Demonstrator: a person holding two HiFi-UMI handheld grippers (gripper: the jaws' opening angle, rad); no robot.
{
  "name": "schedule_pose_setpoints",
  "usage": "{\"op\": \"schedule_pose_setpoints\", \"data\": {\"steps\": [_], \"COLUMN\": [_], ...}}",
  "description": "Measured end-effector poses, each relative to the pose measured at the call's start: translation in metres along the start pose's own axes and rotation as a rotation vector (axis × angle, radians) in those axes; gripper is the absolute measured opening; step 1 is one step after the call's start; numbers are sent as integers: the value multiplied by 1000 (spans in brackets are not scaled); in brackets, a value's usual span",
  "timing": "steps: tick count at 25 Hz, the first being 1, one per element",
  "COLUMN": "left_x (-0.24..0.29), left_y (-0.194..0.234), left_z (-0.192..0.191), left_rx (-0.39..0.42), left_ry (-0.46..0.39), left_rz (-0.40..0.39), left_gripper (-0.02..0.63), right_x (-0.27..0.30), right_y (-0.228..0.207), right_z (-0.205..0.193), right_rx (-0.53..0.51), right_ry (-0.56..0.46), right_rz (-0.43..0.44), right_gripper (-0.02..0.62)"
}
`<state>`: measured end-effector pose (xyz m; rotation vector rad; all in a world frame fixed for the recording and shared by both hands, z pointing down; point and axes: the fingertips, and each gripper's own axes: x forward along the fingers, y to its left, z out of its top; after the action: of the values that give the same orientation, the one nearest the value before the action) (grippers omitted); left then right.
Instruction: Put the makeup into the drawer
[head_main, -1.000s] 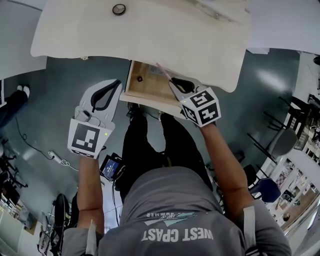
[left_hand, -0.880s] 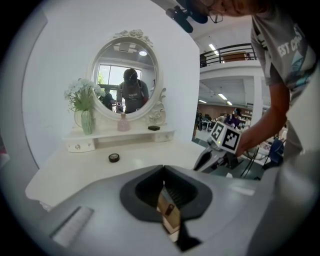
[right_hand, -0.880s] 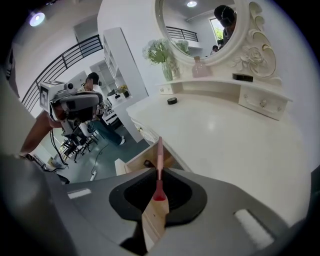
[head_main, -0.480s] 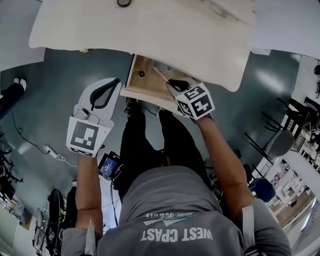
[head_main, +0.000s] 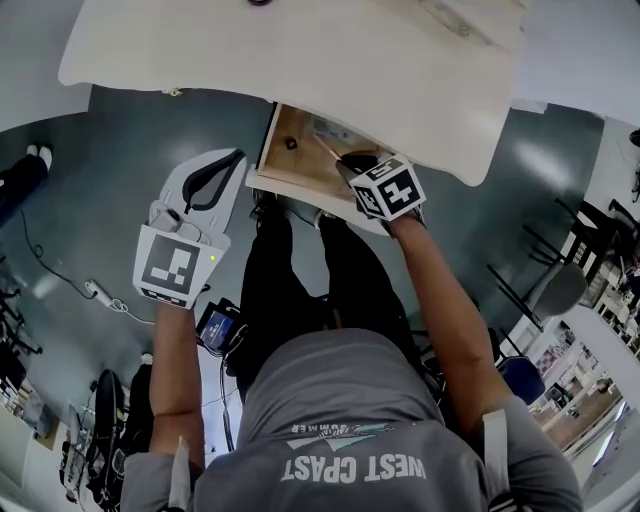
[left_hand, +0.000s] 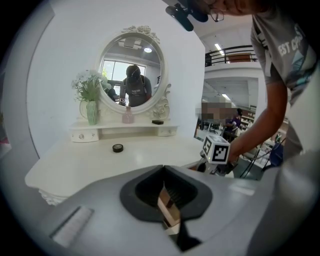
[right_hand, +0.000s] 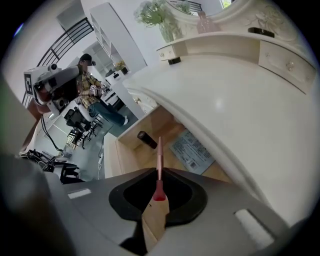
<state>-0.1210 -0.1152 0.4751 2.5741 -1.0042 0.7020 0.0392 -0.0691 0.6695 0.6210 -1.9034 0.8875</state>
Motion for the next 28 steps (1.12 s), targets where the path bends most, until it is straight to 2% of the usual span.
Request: {"op": "schedule_pose_setpoints", "data": {"steps": [14,22,28], "left_x": [6,2,-5], "left_y": [4,1,-2], "left_z": [8,17,34], "left_rx": [18,39,59], "left_ry": [-6,-9,-21], "left_rz": [-8,-14,-15], "left_gripper": [2,2,2], "right_x": [15,7,-16], "right_y": [-14,-15,-10], "right_z": [-16,-20,-14], "right_rx": [9,13,5], "right_ry": [93,92,62], "right_rz": [-2,-24,-50], "right_gripper": [48,74,66]}}
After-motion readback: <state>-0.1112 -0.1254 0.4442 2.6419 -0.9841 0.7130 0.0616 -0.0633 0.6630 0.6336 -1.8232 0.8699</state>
